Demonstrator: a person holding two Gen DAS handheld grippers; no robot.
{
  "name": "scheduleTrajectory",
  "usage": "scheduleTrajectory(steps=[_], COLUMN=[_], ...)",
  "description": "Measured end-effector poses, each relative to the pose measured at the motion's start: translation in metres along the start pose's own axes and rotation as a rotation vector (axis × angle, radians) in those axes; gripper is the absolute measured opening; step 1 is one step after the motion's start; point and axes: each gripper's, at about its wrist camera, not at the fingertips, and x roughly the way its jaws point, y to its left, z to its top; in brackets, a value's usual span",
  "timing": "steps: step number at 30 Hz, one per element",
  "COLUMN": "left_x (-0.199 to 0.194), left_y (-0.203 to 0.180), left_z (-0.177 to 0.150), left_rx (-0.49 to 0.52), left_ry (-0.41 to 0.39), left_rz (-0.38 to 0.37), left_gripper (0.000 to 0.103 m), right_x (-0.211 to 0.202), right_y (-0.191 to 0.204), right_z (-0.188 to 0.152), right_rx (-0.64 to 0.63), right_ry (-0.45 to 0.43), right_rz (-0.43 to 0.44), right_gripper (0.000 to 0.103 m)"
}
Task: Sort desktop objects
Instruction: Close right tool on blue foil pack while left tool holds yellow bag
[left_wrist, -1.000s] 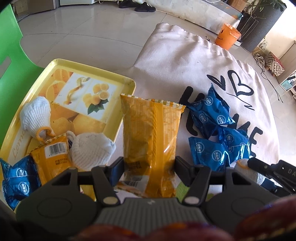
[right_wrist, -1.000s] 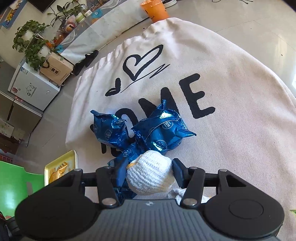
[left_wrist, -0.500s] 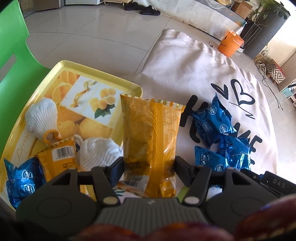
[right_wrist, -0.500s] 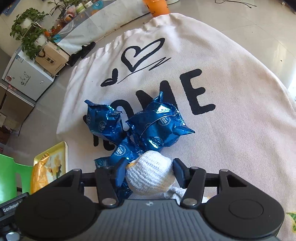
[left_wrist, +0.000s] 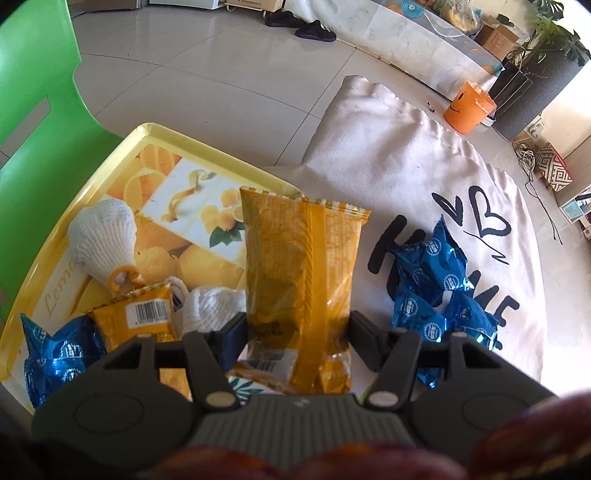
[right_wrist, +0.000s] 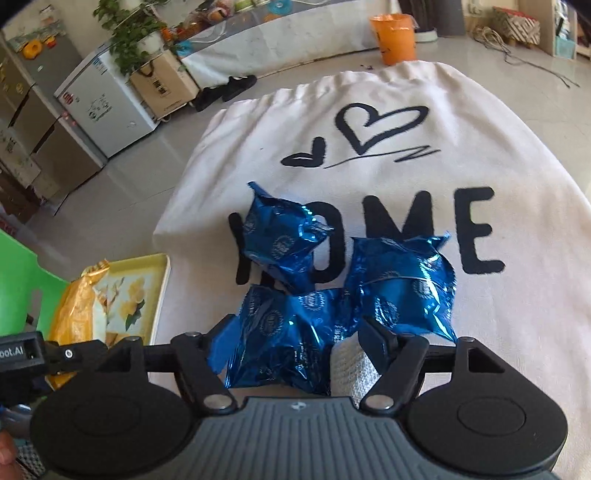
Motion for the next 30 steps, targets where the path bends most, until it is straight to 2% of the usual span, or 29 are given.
scheduleTrajectory(steps=[4, 10, 13, 16, 20, 21, 26, 30], left_x=[-0.001, -0.005, -0.006, -0.007, -0.007, -0.007, -0.007, -0.006], left_y=[0.006, 0.018, 0.022, 0.025, 0.029, 0.030, 0.032, 0.034], left_z=[0.003, 0.008, 0.010, 0.012, 0.013, 0.013, 0.014, 0.016], left_rx=[-0.020, -0.055, -0.071, -0.076, -0.084, -0.085, -0.089, -0.094], left_ry=[0.002, -0.003, -0.002, -0.005, -0.003, -0.003, -0.004, -0.003], left_rz=[-0.008, -0.012, -0.017, -0.017, -0.015, -0.013, -0.011, -0.007], left_gripper=[0.059, 0.059, 0.059, 0.059, 0.059, 0.059, 0.059, 0.059], right_x=[0.012, 0.032, 0.049, 0.062, 0.064, 0.063, 0.058, 0.050], right_y=[0.017, 0.035, 0.043, 0.055, 0.053, 0.053, 0.053, 0.047], right_z=[-0.004, -0.005, -0.008, -0.015, -0.014, -0.014, -0.016, -0.015], right_rx=[-0.082, -0.190, -0.198, -0.293, -0.240, -0.229, -0.222, -0.146], right_ry=[-0.005, 0.006, 0.084, 0.084, 0.055, 0.043, 0.033, 0.049], right_rz=[-0.014, -0.068, -0.054, -0.145, -0.137, -0.136, -0.136, -0.071], right_gripper=[0.081, 0.084, 0.083, 0.082, 0.080, 0.074, 0.065, 0.063])
